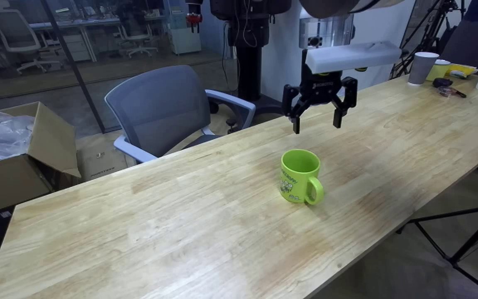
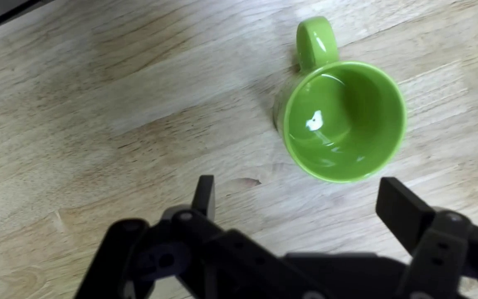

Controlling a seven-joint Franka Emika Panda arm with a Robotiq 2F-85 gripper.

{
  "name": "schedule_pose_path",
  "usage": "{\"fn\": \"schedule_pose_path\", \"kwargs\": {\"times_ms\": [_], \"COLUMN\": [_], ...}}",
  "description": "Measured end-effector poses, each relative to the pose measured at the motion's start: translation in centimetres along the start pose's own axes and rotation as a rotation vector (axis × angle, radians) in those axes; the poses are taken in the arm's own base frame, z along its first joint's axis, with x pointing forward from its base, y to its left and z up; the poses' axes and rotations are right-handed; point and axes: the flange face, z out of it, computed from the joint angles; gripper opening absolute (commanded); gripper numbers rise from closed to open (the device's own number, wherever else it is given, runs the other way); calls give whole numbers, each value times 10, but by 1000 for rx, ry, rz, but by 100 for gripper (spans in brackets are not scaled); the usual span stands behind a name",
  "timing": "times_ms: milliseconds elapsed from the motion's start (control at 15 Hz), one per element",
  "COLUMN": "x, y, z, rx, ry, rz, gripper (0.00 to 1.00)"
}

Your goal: Move the mug to the right

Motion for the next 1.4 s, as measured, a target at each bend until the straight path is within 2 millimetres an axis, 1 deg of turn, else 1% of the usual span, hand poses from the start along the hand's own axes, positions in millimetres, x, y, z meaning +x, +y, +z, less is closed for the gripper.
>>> {"fn": "schedule_pose_path", "kwargs": {"times_ms": [267,600,1133,1400], "x": [8,8,1,-3], "y": [-10,-13,-9,-4], "z": [12,16,26,36], "rx": [-23,-35,-51,-65], "ry": [-12,-31,-57,-74], "rz": [15,28,29,37], "gripper": [100,100,100,100]}}
